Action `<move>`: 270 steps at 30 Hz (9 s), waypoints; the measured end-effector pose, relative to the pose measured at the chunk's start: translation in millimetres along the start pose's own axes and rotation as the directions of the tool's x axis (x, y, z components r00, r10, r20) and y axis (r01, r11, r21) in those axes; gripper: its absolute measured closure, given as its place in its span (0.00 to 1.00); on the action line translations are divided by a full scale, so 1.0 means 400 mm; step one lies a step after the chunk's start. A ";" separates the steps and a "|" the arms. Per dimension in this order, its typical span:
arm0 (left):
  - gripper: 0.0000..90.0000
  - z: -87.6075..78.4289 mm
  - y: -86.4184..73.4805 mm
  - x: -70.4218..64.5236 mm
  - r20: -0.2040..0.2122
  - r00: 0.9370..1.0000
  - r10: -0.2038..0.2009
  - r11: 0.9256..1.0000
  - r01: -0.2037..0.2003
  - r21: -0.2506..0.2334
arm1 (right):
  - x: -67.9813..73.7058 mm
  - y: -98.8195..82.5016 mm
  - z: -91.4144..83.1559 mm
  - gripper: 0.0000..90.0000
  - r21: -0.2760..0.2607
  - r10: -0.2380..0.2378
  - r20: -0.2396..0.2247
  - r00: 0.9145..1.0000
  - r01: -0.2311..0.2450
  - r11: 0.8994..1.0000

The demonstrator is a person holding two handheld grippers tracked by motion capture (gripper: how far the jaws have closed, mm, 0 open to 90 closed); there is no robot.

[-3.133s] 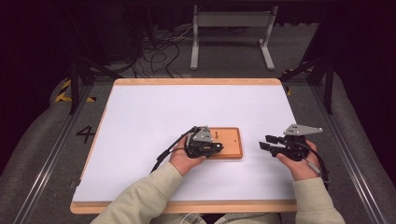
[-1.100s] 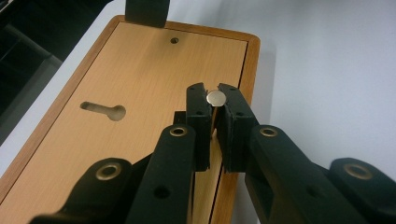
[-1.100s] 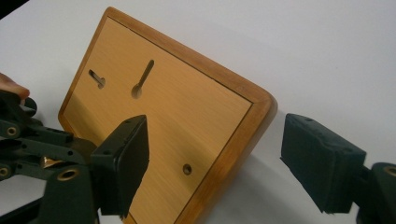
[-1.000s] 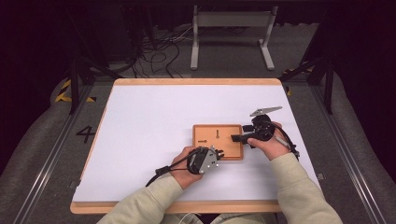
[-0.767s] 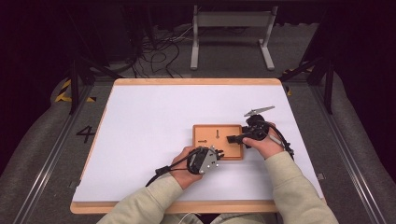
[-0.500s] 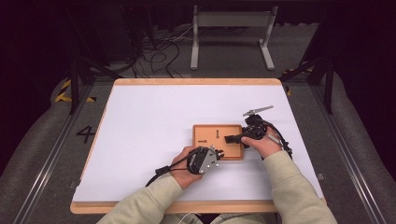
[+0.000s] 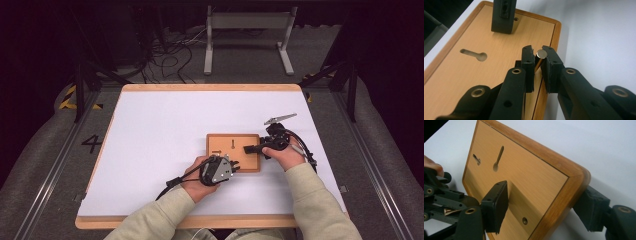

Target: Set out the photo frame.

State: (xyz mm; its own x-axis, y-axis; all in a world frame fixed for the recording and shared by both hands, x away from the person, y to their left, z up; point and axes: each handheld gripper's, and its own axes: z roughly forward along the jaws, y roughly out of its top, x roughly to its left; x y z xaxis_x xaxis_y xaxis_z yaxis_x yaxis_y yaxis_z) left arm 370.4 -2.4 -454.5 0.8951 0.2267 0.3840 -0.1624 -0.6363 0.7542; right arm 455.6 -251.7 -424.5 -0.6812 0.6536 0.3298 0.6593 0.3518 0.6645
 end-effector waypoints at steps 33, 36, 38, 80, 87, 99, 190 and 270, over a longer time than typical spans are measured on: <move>0.86 -0.011 0.006 -0.022 0.040 0.998 0.040 0.999 -0.040 0.004 | 0.017 -0.001 -0.016 0.47 -0.027 -0.051 -0.052 0.997 0.050 0.998; 0.81 -0.015 0.005 -0.019 0.083 0.996 0.016 1.000 -0.017 0.005 | 0.025 -0.006 -0.036 0.53 -0.043 -0.081 -0.063 0.995 0.079 0.996; 0.77 -0.021 0.005 -0.017 0.106 0.994 -0.005 1.000 0.005 0.001 | 0.030 -0.008 -0.045 0.56 -0.048 -0.102 -0.071 0.992 0.099 0.994; 0.45 -0.328 -0.184 0.098 -0.020 0.902 -0.432 0.893 0.425 -0.147 | 0.205 -0.079 -0.136 0.71 0.036 -0.495 0.034 0.868 0.494 0.869; 0.43 -0.335 -0.233 0.138 -0.024 0.855 -0.519 0.848 0.510 -0.145 | 0.214 -0.093 -0.142 0.72 0.024 -0.514 0.030 0.858 0.513 0.858; 0.39 -0.327 -0.272 0.164 -0.054 0.817 -0.574 0.816 0.566 -0.115 | 0.229 -0.115 -0.153 0.71 0.035 -0.549 -0.003 0.836 0.549 0.835; 0.35 -0.369 -0.316 0.163 -0.152 0.793 -0.589 0.807 0.588 -0.062 | 0.139 -0.074 0.034 1.00 0.114 -0.343 0.031 0.939 0.337 0.934; 0.34 -0.359 -0.318 0.168 -0.144 0.794 -0.590 0.806 0.591 -0.043 | 0.244 0.098 -0.084 0.33 0.045 -0.277 0.147 0.950 0.273 0.961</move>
State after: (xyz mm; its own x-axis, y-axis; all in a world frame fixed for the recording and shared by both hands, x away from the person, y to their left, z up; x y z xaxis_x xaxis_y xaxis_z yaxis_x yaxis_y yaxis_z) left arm 391.3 199.7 -447.9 0.7468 0.6620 -0.0630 0.3799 -0.3469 0.8575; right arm 404.2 -196.9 -343.8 -0.7825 0.6219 0.0308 0.4619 0.5465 0.6985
